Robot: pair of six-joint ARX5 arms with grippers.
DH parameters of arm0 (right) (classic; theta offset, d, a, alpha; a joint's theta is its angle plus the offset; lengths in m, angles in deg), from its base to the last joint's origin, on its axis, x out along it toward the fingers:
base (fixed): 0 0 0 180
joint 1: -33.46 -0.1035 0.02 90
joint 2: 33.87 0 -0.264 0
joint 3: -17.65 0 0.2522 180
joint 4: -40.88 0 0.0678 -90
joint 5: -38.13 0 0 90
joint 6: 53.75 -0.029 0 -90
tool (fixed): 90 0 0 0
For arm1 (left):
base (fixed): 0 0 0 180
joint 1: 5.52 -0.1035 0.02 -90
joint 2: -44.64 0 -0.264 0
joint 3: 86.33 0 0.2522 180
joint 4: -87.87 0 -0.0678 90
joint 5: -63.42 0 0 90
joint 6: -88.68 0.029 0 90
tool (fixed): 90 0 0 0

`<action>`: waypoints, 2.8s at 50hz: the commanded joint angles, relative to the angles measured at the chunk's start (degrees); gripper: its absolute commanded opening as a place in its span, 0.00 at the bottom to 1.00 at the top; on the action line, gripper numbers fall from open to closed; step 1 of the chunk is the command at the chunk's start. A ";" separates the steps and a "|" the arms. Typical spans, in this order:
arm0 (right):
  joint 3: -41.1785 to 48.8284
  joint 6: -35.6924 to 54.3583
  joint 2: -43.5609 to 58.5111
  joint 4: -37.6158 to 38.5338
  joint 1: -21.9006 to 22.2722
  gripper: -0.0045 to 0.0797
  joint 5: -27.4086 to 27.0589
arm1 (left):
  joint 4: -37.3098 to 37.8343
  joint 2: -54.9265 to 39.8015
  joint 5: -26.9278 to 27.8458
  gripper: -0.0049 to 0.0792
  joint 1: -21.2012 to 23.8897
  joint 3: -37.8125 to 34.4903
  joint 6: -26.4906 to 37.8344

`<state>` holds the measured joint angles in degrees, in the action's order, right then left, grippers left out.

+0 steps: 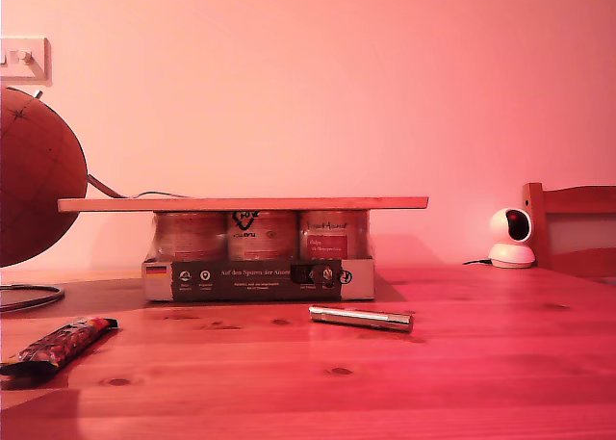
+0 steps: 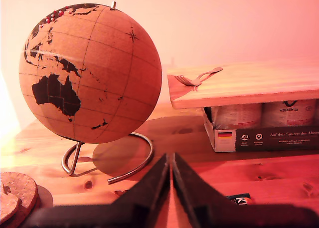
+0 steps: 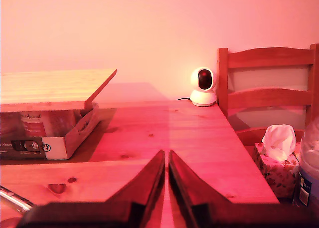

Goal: Slide the snack bar to the right

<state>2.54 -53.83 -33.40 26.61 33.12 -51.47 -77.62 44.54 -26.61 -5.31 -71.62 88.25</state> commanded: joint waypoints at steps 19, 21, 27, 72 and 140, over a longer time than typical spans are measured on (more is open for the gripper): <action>-3.28 -4.37 -0.33 -1.57 -3.91 0.04 1.01 | -3.02 0.83 13.92 0.04 -0.57 -2.23 -6.19; -3.28 -4.39 -0.33 -0.76 -3.93 0.04 1.70 | -3.89 0.83 13.90 0.04 -0.57 -2.23 -6.19; -3.32 -4.42 -0.33 1.25 -4.35 0.04 5.31 | -4.13 0.83 14.71 0.04 -0.57 -1.88 -11.10; -3.63 -4.35 -0.31 -1.90 -17.64 0.04 10.80 | 18.49 -48.94 19.78 0.12 0.37 27.26 -20.20; -3.63 -4.52 -0.31 -1.09 -17.64 0.04 11.04 | 23.63 -99.91 2.95 0.67 14.45 52.78 -17.51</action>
<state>-0.41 -58.20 -33.40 24.71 15.72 -40.43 -54.56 -53.97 -23.29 8.92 -18.31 70.44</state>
